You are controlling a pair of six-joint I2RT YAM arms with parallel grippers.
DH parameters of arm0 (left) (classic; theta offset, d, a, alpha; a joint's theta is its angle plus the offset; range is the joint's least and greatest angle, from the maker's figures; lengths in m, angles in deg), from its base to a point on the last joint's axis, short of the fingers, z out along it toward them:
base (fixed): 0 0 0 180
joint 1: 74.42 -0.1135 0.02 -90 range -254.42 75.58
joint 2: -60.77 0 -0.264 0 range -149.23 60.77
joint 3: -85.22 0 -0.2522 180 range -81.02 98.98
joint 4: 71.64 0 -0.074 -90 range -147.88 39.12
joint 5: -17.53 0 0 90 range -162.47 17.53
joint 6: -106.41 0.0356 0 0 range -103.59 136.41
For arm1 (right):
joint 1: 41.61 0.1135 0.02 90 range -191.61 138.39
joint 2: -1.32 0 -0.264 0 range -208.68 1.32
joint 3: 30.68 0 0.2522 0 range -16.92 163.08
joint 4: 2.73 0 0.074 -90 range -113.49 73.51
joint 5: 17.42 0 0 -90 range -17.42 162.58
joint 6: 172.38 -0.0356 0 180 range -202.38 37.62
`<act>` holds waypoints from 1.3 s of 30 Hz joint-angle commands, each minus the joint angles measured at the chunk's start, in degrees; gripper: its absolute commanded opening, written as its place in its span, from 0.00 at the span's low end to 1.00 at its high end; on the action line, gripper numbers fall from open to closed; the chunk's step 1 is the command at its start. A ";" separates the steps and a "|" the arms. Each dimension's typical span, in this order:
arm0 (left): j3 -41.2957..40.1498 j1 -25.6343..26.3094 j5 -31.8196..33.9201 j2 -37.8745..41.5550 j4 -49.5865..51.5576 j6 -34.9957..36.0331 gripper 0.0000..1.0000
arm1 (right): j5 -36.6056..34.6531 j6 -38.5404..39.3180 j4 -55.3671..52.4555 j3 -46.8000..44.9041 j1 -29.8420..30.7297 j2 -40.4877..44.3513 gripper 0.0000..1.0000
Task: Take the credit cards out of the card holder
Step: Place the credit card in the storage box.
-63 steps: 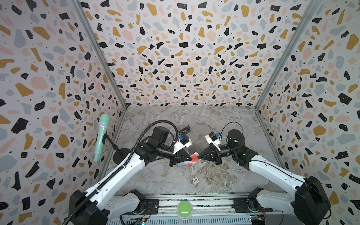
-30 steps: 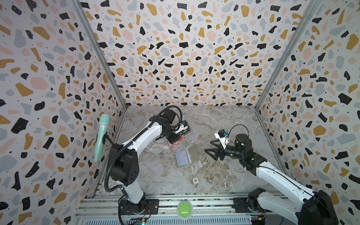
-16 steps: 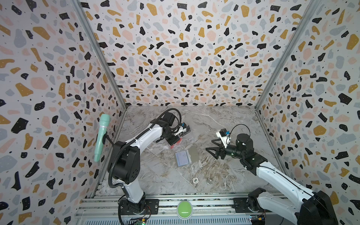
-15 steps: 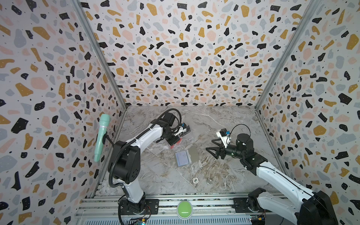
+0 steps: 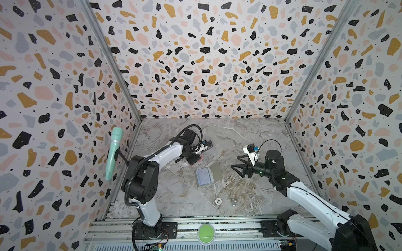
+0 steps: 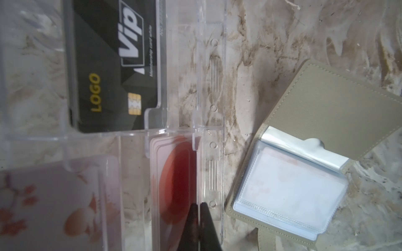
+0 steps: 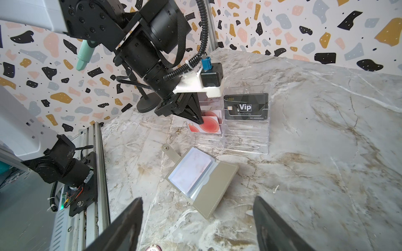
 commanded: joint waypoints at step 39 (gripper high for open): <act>2.17 -0.29 0.95 0.62 0.10 -1.94 0.00 | 0.90 -0.26 1.02 -0.17 -0.98 2.12 0.80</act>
